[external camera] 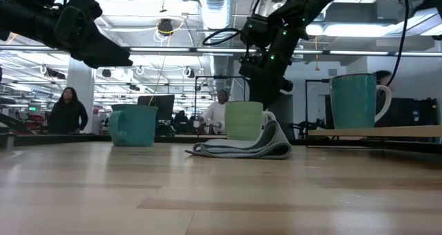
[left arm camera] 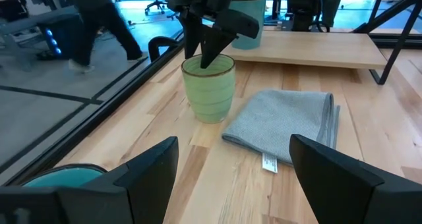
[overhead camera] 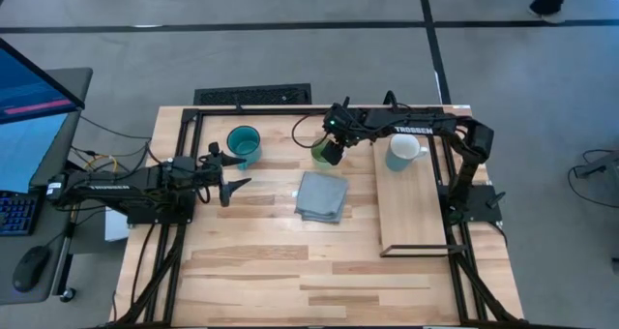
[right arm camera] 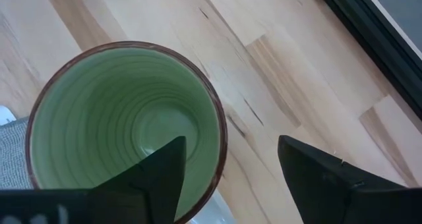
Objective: Stack small to large cups/mugs on shelf
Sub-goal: Put the green mug on the shelf
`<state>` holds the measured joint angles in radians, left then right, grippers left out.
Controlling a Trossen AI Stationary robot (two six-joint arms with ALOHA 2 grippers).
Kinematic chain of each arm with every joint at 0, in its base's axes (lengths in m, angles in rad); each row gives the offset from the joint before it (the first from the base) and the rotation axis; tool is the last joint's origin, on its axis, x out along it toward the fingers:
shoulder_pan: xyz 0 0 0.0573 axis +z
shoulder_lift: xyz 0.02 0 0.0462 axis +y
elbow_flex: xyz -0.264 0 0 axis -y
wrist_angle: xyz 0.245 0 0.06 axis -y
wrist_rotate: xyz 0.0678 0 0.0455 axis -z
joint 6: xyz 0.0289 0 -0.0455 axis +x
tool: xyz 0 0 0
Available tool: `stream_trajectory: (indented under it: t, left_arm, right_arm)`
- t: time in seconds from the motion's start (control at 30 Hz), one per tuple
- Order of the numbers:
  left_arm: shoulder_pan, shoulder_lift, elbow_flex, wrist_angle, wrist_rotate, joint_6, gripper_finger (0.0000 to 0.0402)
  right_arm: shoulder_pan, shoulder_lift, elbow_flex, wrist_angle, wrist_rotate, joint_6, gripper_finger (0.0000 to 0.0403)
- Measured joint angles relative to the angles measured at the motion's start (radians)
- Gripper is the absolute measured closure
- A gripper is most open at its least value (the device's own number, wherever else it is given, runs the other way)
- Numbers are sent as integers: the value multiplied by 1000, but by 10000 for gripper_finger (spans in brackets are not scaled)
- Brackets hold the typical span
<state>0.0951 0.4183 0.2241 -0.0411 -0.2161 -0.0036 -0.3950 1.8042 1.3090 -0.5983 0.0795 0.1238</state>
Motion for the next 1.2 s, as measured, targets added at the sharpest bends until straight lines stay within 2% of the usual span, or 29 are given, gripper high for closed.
stream_trajectory:
  t: [0.13,0.3,0.7,1.2]
  left_arm:
    - [0,0,0,0,0,0,120]
    - [0,0,0,0,0,0,120]
    - [0,0,0,0,0,0,120]
    - [0,0,0,-5,0,0,120]
  right_arm:
    - [0,0,0,0,0,0,168]
    - [0,0,0,0,0,0,220]
    - [0,0,1,3,-6,-32,383]
    - [2,0,2,2,-26,-20,384]
